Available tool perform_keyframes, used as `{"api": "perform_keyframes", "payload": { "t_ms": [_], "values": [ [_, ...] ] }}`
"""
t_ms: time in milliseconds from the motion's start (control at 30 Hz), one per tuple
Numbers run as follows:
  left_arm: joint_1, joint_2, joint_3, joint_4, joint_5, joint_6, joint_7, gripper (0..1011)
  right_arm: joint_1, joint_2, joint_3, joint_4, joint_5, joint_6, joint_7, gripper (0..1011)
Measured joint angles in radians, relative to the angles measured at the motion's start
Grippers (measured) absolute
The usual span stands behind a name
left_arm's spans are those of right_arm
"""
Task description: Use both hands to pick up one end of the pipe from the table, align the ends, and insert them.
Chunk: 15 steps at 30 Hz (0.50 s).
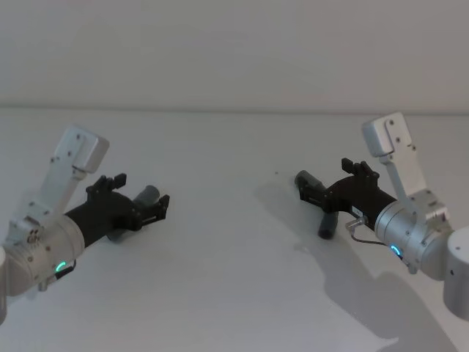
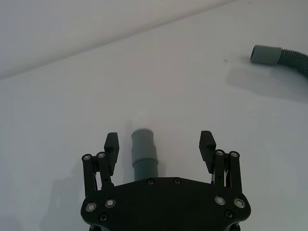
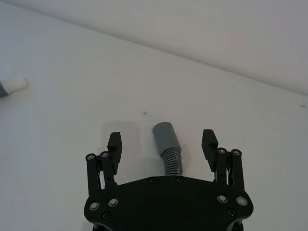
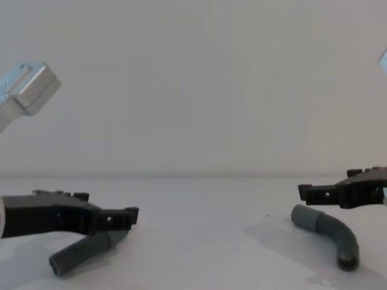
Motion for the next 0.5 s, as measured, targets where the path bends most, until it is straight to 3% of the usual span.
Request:
{"api": "perform_keyframes", "payload": {
  "t_ms": [500],
  "values": [
    [0.038, 0.017, -0.023, -0.012, 0.011, 0.022, 0.01, 1001, 0.039, -0.027, -0.011, 0.056, -0.016, 0.039, 0.006, 1001]
  ]
}}
